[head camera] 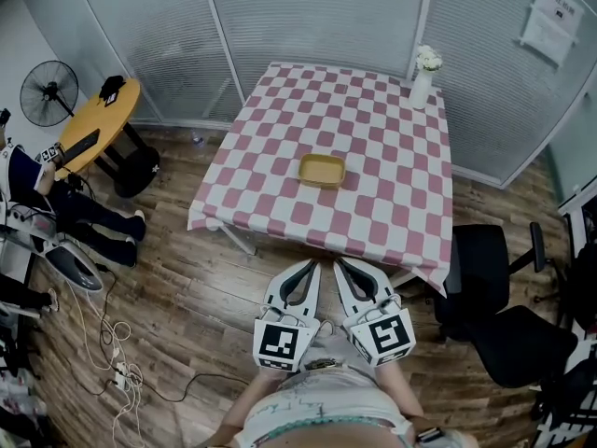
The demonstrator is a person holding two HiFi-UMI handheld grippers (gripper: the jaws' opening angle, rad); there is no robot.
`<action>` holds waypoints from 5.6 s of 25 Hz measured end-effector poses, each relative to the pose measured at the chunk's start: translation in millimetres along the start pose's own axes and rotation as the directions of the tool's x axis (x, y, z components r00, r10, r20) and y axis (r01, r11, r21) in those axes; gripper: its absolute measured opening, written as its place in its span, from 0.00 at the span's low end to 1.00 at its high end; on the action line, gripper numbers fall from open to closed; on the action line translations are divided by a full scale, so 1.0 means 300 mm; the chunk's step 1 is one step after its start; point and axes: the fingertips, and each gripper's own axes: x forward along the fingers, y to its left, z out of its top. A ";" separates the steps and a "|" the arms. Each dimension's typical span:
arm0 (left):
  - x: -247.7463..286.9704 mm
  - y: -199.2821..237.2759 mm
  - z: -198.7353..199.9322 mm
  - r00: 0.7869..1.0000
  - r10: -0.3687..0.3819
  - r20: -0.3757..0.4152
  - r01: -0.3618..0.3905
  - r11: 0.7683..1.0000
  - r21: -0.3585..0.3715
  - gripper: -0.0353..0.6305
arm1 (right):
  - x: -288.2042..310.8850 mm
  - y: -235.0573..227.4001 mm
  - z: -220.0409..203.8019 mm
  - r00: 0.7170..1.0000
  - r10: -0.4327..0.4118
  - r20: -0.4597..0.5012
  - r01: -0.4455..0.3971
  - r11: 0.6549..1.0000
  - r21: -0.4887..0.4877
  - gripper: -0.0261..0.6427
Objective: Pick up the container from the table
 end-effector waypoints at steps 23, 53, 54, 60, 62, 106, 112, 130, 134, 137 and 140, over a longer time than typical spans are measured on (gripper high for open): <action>0.127 0.065 -0.025 0.998 -0.065 -0.025 0.065 0.998 -0.024 0.08 | 0.103 -0.080 -0.010 0.998 -0.059 -0.022 0.059 0.998 0.006 0.03; 0.385 0.441 0.005 0.978 -0.206 -0.002 0.206 0.978 -0.017 0.08 | 0.525 -0.192 0.016 0.978 -0.205 -0.035 0.204 0.979 -0.020 0.03; 0.392 0.451 0.004 0.977 -0.212 -0.003 0.212 0.977 -0.014 0.08 | 0.537 -0.193 0.016 0.977 -0.208 -0.035 0.208 0.978 -0.019 0.03; 0.415 0.509 -0.011 0.972 -0.236 -0.005 0.236 0.972 -0.009 0.08 | 0.599 -0.187 0.005 0.973 -0.227 -0.039 0.226 0.974 -0.016 0.03; 0.417 0.526 -0.018 0.969 -0.245 -0.012 0.245 0.969 -0.010 0.08 | 0.615 -0.185 -0.003 0.971 -0.235 -0.046 0.235 0.972 -0.014 0.03; 0.908 0.520 0.056 0.998 -0.057 -0.007 0.056 0.998 -0.026 0.08 | 0.781 -0.690 -0.020 0.996 -0.057 -0.067 0.056 0.998 -0.010 0.03; 0.926 0.493 0.035 0.998 -0.060 -0.031 0.059 0.998 -0.026 0.08 | 0.778 -0.716 -0.039 0.996 -0.041 -0.078 0.041 0.999 -0.003 0.03; 1.010 0.672 0.068 0.958 -0.285 -0.015 0.285 0.958 0.012 0.08 | 0.931 -0.725 -0.014 0.957 -0.279 -0.082 0.280 0.960 0.002 0.03; 1.018 0.718 0.061 0.947 -0.322 -0.022 0.322 0.947 0.001 0.08 | 0.967 -0.710 -0.016 0.943 -0.319 -0.094 0.321 0.947 0.004 0.03; 1.019 0.740 0.056 0.939 -0.345 -0.022 0.345 0.939 -0.003 0.08 | 0.986 -0.697 -0.022 0.935 -0.339 -0.102 0.340 0.940 0.000 0.03; 1.020 0.754 0.053 0.933 -0.360 -0.019 0.360 0.933 -0.008 0.08 | 1.004 -0.687 -0.022 0.932 -0.346 -0.105 0.348 0.938 -0.004 0.03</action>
